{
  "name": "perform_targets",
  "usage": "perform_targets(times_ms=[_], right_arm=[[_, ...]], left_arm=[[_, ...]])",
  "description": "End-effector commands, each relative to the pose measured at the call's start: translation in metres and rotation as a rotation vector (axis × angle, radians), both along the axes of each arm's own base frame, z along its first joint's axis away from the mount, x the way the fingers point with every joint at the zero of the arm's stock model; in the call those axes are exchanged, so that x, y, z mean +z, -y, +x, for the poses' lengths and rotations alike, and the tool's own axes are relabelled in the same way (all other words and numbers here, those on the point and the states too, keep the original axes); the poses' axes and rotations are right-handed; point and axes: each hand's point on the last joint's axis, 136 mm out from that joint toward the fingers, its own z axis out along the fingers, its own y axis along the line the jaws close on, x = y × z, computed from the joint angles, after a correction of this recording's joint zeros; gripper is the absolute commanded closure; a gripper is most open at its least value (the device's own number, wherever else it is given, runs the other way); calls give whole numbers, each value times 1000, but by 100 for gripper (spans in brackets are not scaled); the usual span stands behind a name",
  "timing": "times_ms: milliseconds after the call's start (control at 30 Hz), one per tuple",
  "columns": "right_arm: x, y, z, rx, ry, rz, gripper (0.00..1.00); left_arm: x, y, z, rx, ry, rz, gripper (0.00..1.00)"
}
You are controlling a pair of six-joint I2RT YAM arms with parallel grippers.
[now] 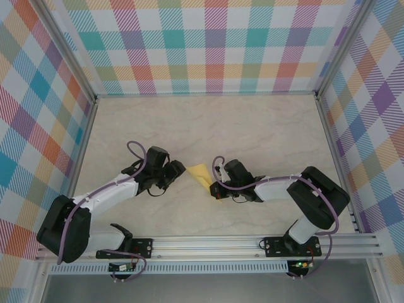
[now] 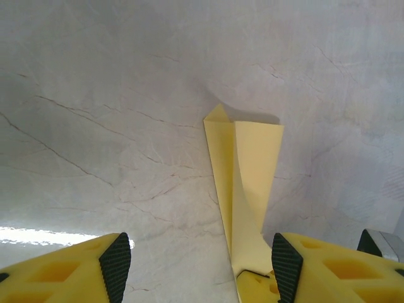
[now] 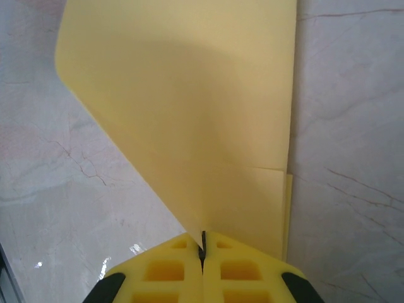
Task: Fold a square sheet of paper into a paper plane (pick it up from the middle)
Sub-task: Fold the wing for the fifth time at the center of the table.
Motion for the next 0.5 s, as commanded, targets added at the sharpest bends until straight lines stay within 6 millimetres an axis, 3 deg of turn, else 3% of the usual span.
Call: perform_targets(times_ms=[0,467], right_arm=[[-4,5,1,10,8,-43,98],[-5,-4,4,35,-12,-37,98]], left_arm=[[6,-10,4,60,30,-2,36],[11,-17,-1,65,53,10,35]])
